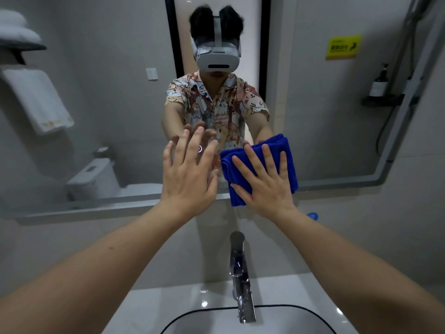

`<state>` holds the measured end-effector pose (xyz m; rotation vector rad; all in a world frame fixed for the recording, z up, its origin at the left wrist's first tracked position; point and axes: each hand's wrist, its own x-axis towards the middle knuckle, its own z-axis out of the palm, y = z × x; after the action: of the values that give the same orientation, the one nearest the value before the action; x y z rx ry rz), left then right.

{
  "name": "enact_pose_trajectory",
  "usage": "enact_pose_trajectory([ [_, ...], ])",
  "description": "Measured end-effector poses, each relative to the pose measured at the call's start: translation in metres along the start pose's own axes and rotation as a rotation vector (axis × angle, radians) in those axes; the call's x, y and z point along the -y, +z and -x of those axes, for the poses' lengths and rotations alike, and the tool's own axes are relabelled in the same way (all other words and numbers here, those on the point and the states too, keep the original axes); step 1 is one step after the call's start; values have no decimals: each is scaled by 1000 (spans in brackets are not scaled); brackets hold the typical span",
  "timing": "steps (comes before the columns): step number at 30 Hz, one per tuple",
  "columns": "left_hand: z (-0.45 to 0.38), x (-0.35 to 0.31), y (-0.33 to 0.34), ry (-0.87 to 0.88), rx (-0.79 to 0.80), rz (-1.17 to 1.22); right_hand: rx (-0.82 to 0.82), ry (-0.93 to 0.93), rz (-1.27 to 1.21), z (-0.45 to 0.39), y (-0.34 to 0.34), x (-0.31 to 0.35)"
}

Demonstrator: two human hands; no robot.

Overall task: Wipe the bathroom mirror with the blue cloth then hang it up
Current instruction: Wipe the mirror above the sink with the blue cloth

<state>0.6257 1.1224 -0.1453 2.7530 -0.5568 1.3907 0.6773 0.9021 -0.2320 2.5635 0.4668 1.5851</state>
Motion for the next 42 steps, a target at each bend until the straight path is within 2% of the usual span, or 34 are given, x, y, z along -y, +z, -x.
enact_pose_trajectory([
  [7,-4,-28,6,7,19,-19,2,17,7,22,-1,-45],
  [14,-10,-88,22,-25,60,-32,16,-5,-9,47,-1,-102],
  [20,-16,-140,38,29,33,-39,-75,-16,-8,68,1,-147],
  [31,-38,-188,50,89,3,-25,-155,5,41,103,-1,-235],
  [37,-48,-210,54,104,-18,8,-170,17,61,104,-4,-248],
  [42,-50,-214,56,137,-27,-16,-204,153,44,90,-8,-252],
])
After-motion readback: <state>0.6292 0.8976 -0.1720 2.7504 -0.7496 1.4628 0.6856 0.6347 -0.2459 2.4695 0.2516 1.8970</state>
